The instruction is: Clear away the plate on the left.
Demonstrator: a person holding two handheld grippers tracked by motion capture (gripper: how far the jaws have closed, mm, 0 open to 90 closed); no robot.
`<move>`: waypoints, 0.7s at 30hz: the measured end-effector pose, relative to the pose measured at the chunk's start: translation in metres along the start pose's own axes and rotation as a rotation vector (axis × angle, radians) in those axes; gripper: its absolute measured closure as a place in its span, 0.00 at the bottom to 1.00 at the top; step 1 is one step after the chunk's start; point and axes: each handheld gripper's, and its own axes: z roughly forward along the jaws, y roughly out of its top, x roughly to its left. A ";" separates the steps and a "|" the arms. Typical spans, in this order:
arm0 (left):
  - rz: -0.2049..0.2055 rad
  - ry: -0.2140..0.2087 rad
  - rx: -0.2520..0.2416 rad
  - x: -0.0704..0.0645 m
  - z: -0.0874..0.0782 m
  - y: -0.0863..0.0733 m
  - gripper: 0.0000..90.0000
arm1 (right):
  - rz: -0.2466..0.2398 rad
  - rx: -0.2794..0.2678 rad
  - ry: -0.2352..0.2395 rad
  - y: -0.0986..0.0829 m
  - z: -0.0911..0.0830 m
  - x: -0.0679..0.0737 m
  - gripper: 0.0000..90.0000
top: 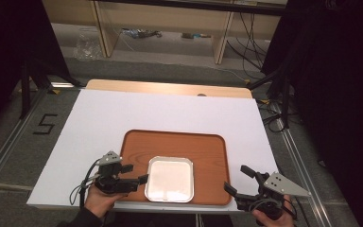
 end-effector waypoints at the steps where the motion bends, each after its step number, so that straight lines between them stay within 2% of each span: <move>1: 0.004 -0.002 -0.001 0.000 0.000 0.000 0.25 | -0.001 0.000 0.000 0.000 0.000 0.000 0.18; 2: 0.016 0.004 -0.001 0.000 -0.001 0.000 0.25 | -0.001 0.000 0.000 0.000 0.000 0.000 0.18; 5: 0.011 0.010 -0.009 0.000 -0.003 0.000 0.25 | 0.001 0.000 0.001 0.000 0.000 0.000 0.18; 12: 0.046 0.039 -0.020 -0.002 -0.007 0.001 0.24 | 0.007 0.007 0.001 0.000 0.000 0.000 0.18; 13: 0.065 0.039 -0.019 -0.002 -0.008 0.001 0.24 | 0.003 0.000 -0.001 0.000 0.000 -0.001 0.18; 14: 0.067 0.043 -0.021 -0.003 -0.008 0.001 0.24 | 0.016 0.011 0.002 0.000 0.000 0.000 0.18; 15: 0.074 0.056 -0.011 -0.004 -0.009 0.002 0.23 | 0.005 0.009 -0.001 0.000 0.000 -0.001 0.18; 18: 0.101 0.060 -0.016 -0.006 -0.010 0.002 0.23 | 0.008 0.003 0.001 -0.001 0.001 -0.002 0.18; 19: 0.093 0.059 -0.018 -0.007 -0.010 0.002 0.23 | 0.012 0.006 0.007 -0.001 0.001 -0.002 0.18; 20: 0.108 0.059 -0.021 -0.007 -0.011 0.002 0.23 | 0.010 0.006 0.002 -0.001 0.000 -0.003 0.18; 21: 0.097 0.057 -0.022 -0.008 -0.011 0.002 0.23 | 0.032 0.008 0.000 -0.001 0.000 -0.001 0.18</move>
